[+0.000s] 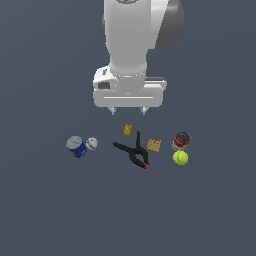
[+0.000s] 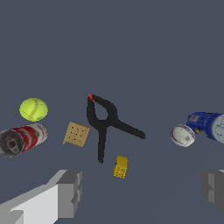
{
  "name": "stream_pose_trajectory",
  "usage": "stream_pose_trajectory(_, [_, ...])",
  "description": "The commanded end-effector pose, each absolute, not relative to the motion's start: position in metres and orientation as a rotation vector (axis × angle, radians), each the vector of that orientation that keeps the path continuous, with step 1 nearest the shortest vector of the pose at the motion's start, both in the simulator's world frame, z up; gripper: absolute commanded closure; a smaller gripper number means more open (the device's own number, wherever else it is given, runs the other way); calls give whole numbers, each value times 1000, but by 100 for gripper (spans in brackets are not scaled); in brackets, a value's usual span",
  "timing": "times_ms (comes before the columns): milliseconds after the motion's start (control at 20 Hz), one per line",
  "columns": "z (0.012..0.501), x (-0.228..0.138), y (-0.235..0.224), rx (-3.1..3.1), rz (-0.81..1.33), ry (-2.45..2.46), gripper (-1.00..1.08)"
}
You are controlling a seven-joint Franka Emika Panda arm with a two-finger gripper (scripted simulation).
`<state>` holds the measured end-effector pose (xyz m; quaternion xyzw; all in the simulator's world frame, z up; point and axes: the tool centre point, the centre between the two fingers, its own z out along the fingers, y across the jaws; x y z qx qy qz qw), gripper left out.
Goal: Pick up a designated object from a clutter of objects.
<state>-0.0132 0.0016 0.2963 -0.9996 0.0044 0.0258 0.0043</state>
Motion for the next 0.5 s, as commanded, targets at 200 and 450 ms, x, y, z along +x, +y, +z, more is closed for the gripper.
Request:
stream_pose_trajectory(200, [295,-12,2,-3136,78,-9,-92])
stream_pose_trajectory(450, [293,-10,3,-3144,72,-67,-92])
